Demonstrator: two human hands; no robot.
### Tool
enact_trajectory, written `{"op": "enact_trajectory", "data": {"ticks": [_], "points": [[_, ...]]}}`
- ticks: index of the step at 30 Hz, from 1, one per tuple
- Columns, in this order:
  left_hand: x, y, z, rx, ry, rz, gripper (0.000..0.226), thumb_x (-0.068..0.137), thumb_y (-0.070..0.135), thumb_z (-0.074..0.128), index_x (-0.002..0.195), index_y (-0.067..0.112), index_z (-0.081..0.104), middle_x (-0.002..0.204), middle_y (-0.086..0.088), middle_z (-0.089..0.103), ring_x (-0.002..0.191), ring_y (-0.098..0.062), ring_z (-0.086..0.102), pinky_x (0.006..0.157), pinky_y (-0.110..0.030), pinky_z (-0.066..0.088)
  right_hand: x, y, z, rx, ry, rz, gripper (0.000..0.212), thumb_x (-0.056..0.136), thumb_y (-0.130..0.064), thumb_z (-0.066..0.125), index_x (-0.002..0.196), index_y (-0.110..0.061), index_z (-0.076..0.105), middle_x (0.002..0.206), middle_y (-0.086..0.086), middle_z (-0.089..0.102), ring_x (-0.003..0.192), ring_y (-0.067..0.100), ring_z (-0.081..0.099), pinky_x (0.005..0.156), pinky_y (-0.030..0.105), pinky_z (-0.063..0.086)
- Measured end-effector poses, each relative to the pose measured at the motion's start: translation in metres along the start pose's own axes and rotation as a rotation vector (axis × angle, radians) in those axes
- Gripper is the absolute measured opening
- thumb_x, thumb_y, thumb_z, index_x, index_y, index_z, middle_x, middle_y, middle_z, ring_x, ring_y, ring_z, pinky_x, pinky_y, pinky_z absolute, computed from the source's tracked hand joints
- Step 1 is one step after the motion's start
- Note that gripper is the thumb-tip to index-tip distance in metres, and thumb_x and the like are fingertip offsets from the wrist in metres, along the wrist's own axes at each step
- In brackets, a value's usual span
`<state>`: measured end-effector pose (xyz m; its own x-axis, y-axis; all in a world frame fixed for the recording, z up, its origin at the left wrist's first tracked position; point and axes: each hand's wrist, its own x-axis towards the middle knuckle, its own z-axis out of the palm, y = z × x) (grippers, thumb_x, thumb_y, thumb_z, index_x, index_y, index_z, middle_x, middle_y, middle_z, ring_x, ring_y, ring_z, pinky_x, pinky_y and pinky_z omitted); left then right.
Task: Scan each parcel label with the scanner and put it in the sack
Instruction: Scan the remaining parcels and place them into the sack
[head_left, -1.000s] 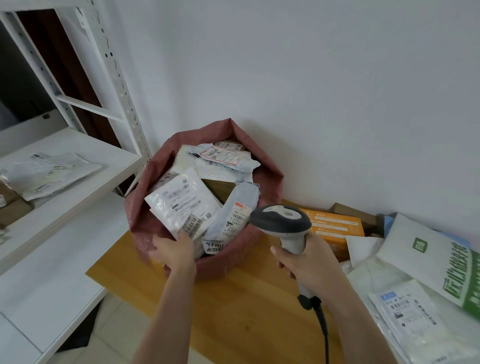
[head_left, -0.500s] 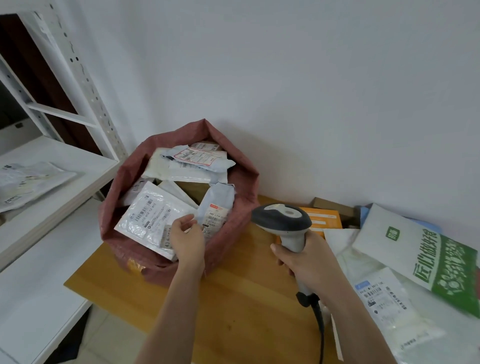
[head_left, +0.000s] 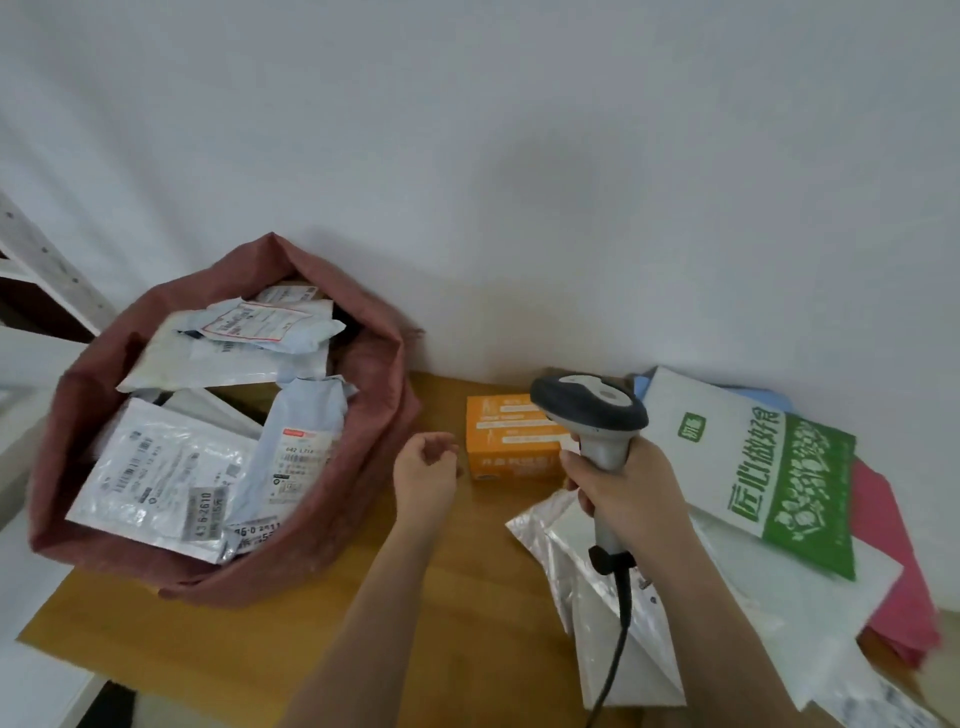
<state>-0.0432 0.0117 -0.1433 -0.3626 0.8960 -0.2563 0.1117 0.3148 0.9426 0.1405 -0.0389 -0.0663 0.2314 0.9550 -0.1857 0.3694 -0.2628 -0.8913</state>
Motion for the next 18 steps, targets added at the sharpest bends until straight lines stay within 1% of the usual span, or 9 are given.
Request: {"op": "enact_trajectory", "data": {"ticks": [2, 4, 5, 7, 9, 12, 14, 16, 18], "points": [[0.003, -0.006, 0.024, 0.080, -0.049, -0.040, 0.019, 0.092, -0.001, 0.053, 0.093, 0.016, 0.062, 0.094, -0.008, 0.066, 0.081, -0.022, 0.064, 0.077, -0.037, 0.055, 0.012, 0.013, -0.013, 0.036, 0.019, 0.051, 0.014, 0.087, -0.019, 0.069, 0.077, -0.016, 0.060, 0.068, 0.003, 0.070, 0.049, 0.009, 0.057, 0.058, 0.025, 0.049], [0.007, -0.013, 0.047, 0.154, -0.090, -0.053, 0.017, 0.091, 0.001, 0.055, 0.099, 0.014, 0.061, 0.099, -0.009, 0.065, 0.093, -0.027, 0.064, 0.083, -0.040, 0.055, 0.025, 0.026, -0.024, 0.074, 0.024, 0.104, 0.010, 0.087, -0.016, 0.068, 0.080, -0.015, 0.062, 0.069, 0.007, 0.070, 0.049, 0.011, 0.057, 0.056, 0.026, 0.049], [0.009, -0.017, 0.057, 0.187, -0.115, -0.052, 0.016, 0.090, 0.003, 0.056, 0.101, 0.014, 0.061, 0.100, -0.007, 0.065, 0.095, -0.026, 0.064, 0.081, -0.038, 0.054, 0.031, 0.032, -0.029, 0.085, 0.023, 0.124, 0.008, 0.087, -0.015, 0.068, 0.082, -0.013, 0.062, 0.069, 0.007, 0.070, 0.047, 0.010, 0.056, 0.054, 0.024, 0.048], [0.012, -0.022, 0.076, 0.253, -0.174, -0.048, 0.018, 0.090, 0.009, 0.061, 0.105, 0.018, 0.060, 0.103, 0.000, 0.063, 0.094, -0.016, 0.061, 0.074, -0.026, 0.051, 0.044, 0.044, -0.036, 0.095, 0.028, 0.150, 0.005, 0.087, -0.013, 0.068, 0.085, -0.011, 0.063, 0.067, 0.005, 0.070, 0.045, 0.009, 0.055, 0.052, 0.022, 0.047], [0.015, -0.024, 0.093, 0.312, -0.233, -0.047, 0.024, 0.089, 0.018, 0.067, 0.111, 0.023, 0.057, 0.104, 0.009, 0.059, 0.092, -0.007, 0.058, 0.070, -0.018, 0.046, 0.055, 0.055, -0.041, 0.111, 0.037, 0.167, 0.005, 0.086, -0.013, 0.067, 0.086, -0.011, 0.063, 0.064, 0.003, 0.069, 0.043, 0.008, 0.055, 0.050, 0.022, 0.047], [0.024, -0.026, 0.114, 0.436, -0.316, -0.009, 0.035, 0.090, 0.022, 0.067, 0.123, 0.024, 0.053, 0.111, 0.013, 0.053, 0.097, -0.009, 0.057, 0.077, -0.021, 0.048, 0.069, 0.070, -0.045, 0.120, 0.035, 0.201, 0.006, 0.085, -0.012, 0.067, 0.088, -0.013, 0.063, 0.062, 0.002, 0.069, 0.042, 0.005, 0.055, 0.047, 0.019, 0.047], [0.029, -0.025, 0.126, 0.497, -0.405, 0.019, 0.033, 0.088, 0.026, 0.069, 0.118, 0.022, 0.057, 0.111, 0.010, 0.057, 0.096, -0.011, 0.059, 0.077, -0.023, 0.051, 0.077, 0.079, -0.047, 0.137, 0.040, 0.234, 0.007, 0.084, -0.013, 0.068, 0.088, -0.015, 0.063, 0.062, 0.001, 0.070, 0.042, 0.004, 0.056, 0.046, 0.017, 0.046], [0.031, -0.026, 0.138, 0.631, -0.571, 0.009, 0.033, 0.080, 0.038, 0.076, 0.104, 0.022, 0.059, 0.099, 0.009, 0.061, 0.090, -0.011, 0.060, 0.070, -0.022, 0.050, 0.082, 0.086, -0.049, 0.144, 0.045, 0.256, 0.007, 0.084, -0.013, 0.068, 0.084, -0.016, 0.062, 0.062, 0.001, 0.070, 0.043, 0.004, 0.057, 0.047, 0.018, 0.046], [0.028, -0.029, 0.148, 0.869, -0.767, -0.039, 0.049, 0.068, 0.052, 0.082, 0.098, 0.025, 0.054, 0.095, 0.010, 0.056, 0.084, -0.007, 0.055, 0.063, -0.021, 0.043, 0.086, 0.090, -0.051, 0.144, 0.056, 0.259, 0.007, 0.083, -0.012, 0.068, 0.081, -0.015, 0.062, 0.062, 0.002, 0.070, 0.044, 0.007, 0.058, 0.052, 0.025, 0.050]]}}
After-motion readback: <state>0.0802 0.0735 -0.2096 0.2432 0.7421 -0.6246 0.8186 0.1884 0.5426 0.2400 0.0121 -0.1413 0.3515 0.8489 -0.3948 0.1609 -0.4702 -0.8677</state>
